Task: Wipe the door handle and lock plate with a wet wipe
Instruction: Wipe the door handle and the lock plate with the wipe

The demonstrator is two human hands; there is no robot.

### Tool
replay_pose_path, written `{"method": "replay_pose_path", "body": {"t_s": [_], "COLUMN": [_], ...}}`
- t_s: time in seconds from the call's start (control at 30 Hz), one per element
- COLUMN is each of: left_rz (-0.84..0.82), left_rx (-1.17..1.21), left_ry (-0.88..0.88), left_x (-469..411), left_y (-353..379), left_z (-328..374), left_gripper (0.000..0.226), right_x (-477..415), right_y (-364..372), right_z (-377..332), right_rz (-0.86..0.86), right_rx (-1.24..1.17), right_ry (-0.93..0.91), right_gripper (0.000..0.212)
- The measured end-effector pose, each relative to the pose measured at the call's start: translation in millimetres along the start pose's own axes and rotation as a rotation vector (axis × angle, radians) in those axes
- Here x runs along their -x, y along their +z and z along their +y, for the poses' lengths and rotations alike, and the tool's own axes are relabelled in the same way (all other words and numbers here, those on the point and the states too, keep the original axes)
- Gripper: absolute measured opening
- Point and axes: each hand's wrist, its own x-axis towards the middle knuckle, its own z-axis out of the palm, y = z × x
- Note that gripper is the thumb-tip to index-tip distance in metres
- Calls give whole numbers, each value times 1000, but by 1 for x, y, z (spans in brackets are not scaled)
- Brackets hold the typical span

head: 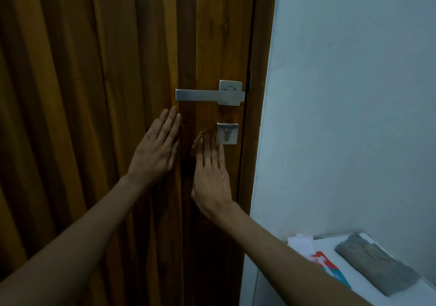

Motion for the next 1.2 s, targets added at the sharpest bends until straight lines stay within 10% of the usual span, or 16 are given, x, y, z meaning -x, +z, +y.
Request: {"method": "replay_pose_path", "body": {"t_s": [0.6,1.2], "left_rz": [-21,-29], "left_rx": [6,-21], "left_ry": [-12,-23], "left_x": [0,0], "left_y": [-1,1], "left_z": [1,2], "left_gripper": [63,63], "right_x": [-14,-5], "right_y": [-21,-7], "right_z": [22,61], "right_rz": [19,294], "right_rx": [108,-402], "right_ry": [-13,154], "right_gripper": [107,84]}}
